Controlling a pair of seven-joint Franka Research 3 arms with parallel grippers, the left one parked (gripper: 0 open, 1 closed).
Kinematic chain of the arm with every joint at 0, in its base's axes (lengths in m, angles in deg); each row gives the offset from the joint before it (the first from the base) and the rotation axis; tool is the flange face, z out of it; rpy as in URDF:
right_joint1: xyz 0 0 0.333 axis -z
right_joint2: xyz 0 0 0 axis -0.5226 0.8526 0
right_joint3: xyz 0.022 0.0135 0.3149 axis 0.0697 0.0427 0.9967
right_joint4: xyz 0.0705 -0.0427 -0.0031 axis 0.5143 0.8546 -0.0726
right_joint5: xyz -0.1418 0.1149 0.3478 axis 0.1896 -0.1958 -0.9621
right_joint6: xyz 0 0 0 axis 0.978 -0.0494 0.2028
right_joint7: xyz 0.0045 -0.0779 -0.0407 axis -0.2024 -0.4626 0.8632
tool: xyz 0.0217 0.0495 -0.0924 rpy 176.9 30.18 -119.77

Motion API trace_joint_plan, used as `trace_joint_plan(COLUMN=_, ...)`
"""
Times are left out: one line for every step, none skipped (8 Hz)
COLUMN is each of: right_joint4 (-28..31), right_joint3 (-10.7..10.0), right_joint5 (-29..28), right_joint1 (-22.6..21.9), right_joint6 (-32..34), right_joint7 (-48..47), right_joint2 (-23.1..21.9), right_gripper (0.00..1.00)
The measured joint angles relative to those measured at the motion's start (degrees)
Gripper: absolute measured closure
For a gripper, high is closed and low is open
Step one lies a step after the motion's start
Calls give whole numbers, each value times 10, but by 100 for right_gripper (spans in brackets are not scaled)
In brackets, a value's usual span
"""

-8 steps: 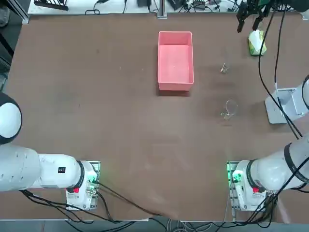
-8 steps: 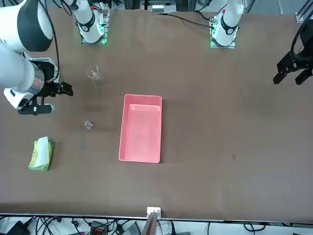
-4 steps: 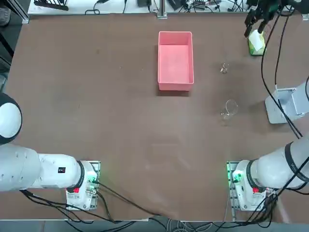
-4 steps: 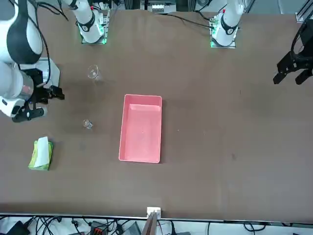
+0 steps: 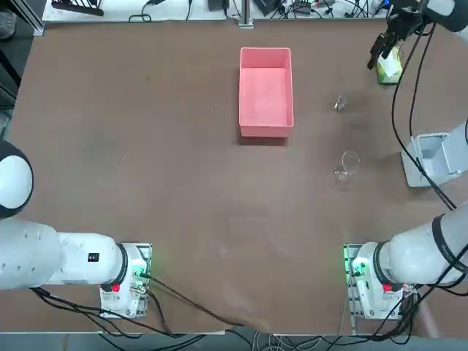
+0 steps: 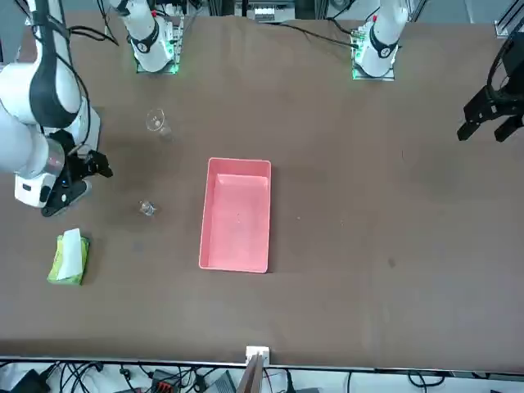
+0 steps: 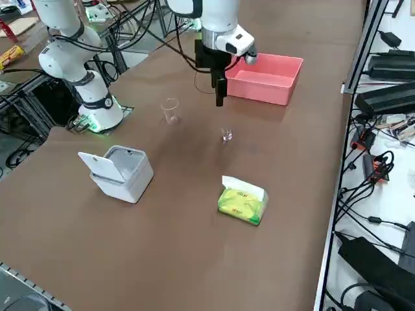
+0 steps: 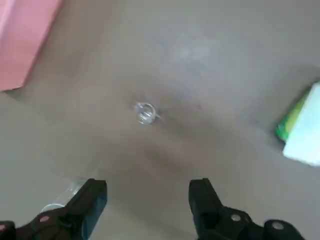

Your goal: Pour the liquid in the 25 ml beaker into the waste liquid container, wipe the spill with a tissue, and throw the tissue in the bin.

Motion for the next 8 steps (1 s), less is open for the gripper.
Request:
trace_joint_plan(right_joint4=10, right_joint3=0, right_joint5=-29, right_joint1=17, right_joint6=-10, right_joint7=62, right_joint2=0, right_gripper=0)
trace_joint_plan(right_joint4=26, right_joint3=0, right_joint5=-61, right_joint1=33, right_joint6=-25, right_joint7=133, right_joint2=0, right_gripper=0)
trace_joint_plan(right_joint4=44, right_joint3=-1, right_joint5=-98, right_joint1=48, right_joint6=-33, right_joint7=203, right_joint2=0, right_gripper=0)
trace_joint_plan(right_joint4=63, right_joint3=-1, right_joint5=-124, right_joint1=59, right_joint6=-37, right_joint7=257, right_joint2=1, right_gripper=0)
trace_joint_plan(right_joint4=81, right_joint3=-1, right_joint5=-148, right_joint1=67, right_joint6=-41, right_joint7=312, right_joint2=1, right_gripper=0)
trace_joint_plan(right_joint4=94, right_joint3=-1, right_joint5=-172, right_joint1=72, right_joint6=-43, right_joint7=371, right_joint2=1, right_gripper=0)
trace_joint_plan(right_joint4=106, right_joint3=-1, right_joint5=-196, right_joint1=78, right_joint6=-44, right_joint7=424, right_joint2=1, right_gripper=0)
trace_joint_plan(right_joint4=121, right_joint3=-1, right_joint5=-221, right_joint1=85, right_joint6=-48, right_joint7=475, right_joint2=2, right_gripper=0)
